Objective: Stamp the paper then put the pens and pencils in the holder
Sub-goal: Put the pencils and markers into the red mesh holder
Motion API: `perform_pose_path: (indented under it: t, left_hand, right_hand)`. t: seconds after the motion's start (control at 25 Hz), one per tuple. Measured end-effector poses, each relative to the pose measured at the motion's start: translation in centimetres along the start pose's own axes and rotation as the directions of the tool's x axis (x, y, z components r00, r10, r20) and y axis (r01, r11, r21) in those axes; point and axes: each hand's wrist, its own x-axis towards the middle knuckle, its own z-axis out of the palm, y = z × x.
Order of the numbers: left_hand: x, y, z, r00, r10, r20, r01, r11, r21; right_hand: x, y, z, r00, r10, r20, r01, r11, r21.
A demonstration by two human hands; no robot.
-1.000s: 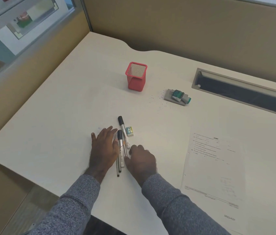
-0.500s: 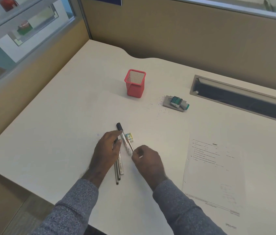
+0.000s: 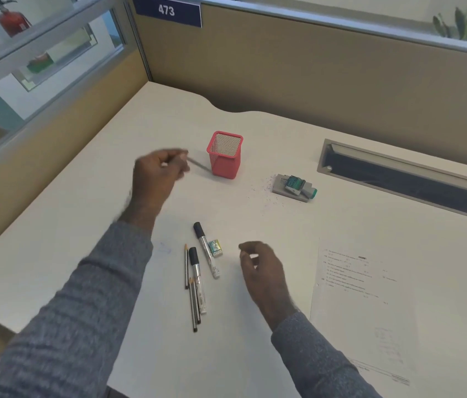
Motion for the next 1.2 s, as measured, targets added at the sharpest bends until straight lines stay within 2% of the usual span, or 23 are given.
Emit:
perform_pose_path:
  t: [0.08, 0.16, 0.28, 0.4, 0.52, 0.6, 0.76, 0.88, 1.04, 1.2]
  left_hand:
    - [3.2, 1.0, 1.0, 0.988, 0.144, -0.060, -0.129, 0.971, 0.202]
    - [5.1, 1.1, 2.8, 0.977, 0.214, -0.001, -0.198, 0.903, 0.382]
    - [6.1, 0.3, 5.2, 0.968, 0.222, 0.118, -0.247, 0.748, 0.616]
    - [6.2, -0.7, 6.8, 0.968, 0.162, 0.193, -0.252, 0.648, 0.719]
    - [6.5, -1.3, 7.9, 0.963, 0.126, 0.240, -0.267, 0.587, 0.764]
    - [7.1, -1.3, 8.3, 0.968, 0.102, 0.228, -0.244, 0.576, 0.780]
    - [7.6, -1.2, 8.7, 0.977, 0.045, 0.209, -0.199, 0.555, 0.808]
    - [7.6, -0.8, 8.5, 0.970, 0.024, 0.241, -0.212, 0.571, 0.793]
    - [7.4, -0.8, 7.6, 0.970, 0.060, 0.238, -0.223, 0.616, 0.755]
    - [6.1, -0.4, 6.3, 0.965, 0.176, 0.192, -0.260, 0.665, 0.700]
  right_hand:
    - [-1.4, 0.6, 1.6, 0.987, -0.049, 0.152, 0.071, 0.987, -0.143]
    - [-3.1, 0.8, 3.3, 0.945, -0.078, 0.317, 0.166, 0.951, -0.261]
    - [-4.9, 0.6, 5.0, 0.876, -0.101, 0.471, 0.314, 0.861, -0.400]
    - [-6.0, 0.4, 6.2, 0.832, -0.130, 0.539, 0.426, 0.774, -0.469]
    - [-6.3, 0.9, 7.1, 0.849, -0.167, 0.501, 0.462, 0.694, -0.552]
    - [-6.5, 0.7, 7.3, 0.855, -0.068, 0.515, 0.424, 0.663, -0.617]
    - [-6.7, 1.2, 8.4, 0.921, -0.043, 0.387, 0.309, 0.687, -0.658]
    - [-6.9, 0.9, 8.1, 0.943, -0.039, 0.330, 0.263, 0.695, -0.669]
    - [-6.6, 0.7, 7.7, 0.952, -0.017, 0.305, 0.225, 0.717, -0.660]
    - [-6.8, 0.7, 7.1, 0.953, -0.017, 0.303, 0.229, 0.696, -0.681]
